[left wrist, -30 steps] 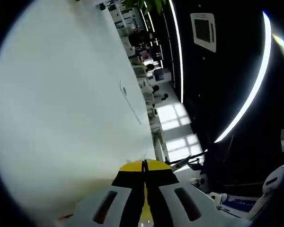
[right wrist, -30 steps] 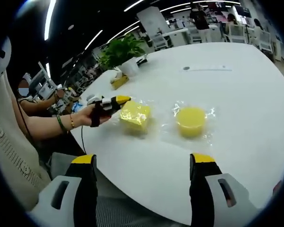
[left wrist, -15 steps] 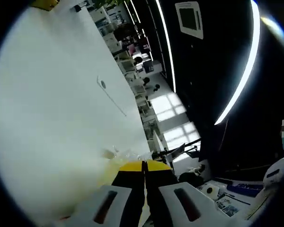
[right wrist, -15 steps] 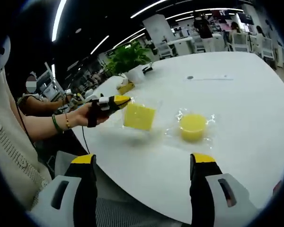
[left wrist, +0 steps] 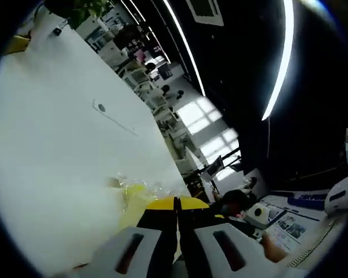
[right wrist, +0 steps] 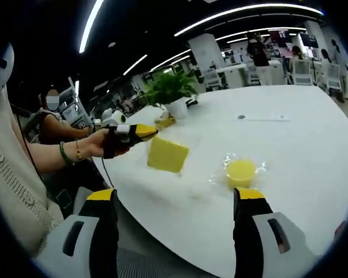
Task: Compare the silicone blocks by pressing each to a similar depth, holding the contact briefly, and releasing to observe deformation and rebound differences across the visible hardness samples.
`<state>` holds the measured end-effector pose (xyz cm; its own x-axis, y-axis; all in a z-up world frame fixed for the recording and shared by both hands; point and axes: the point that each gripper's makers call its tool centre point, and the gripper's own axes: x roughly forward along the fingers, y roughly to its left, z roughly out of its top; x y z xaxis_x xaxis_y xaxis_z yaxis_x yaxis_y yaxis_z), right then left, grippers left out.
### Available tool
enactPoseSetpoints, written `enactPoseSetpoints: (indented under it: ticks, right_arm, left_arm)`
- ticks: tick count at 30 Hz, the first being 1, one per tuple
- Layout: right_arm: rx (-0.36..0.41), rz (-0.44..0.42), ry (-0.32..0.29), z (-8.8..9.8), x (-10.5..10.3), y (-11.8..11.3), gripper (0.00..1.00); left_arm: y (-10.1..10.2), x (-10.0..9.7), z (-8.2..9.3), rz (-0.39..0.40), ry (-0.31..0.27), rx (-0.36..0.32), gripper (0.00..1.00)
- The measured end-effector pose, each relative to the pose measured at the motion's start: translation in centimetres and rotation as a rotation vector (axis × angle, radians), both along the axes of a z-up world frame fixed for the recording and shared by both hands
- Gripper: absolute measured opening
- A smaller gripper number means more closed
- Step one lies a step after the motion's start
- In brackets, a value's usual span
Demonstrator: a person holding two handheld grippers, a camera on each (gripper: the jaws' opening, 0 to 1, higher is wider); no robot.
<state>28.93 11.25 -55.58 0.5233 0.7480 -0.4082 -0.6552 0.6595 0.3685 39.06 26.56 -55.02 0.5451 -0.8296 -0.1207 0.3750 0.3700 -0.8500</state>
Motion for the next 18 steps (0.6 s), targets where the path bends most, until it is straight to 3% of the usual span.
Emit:
enactPoseSetpoints:
  ticks: [10,13,15,18]
  right_arm:
    - [0.011,0.103,-0.092,3.6,-0.3,1.4,0.77]
    - [-0.024,0.157,-0.159,4.7,-0.1,1.8,0.78]
    - [-0.069,0.191,-0.247,5.7,0.4,2.0,0.79]
    - [-0.071,0.225,-0.262,6.7,0.4,2.6,0.81]
  left_arm:
    - [0.0,-2.1,4.3,-0.075,-0.108,0.081,0.00]
    - [-0.3,-2.9,5.4,-0.127,-0.147,0.123,0.00]
    - [-0.6,-3.3,6.2,-0.154,-0.171,0.144,0.00]
    - [-1.2,-4.1,6.8,-0.213,-0.206,0.152,0.00]
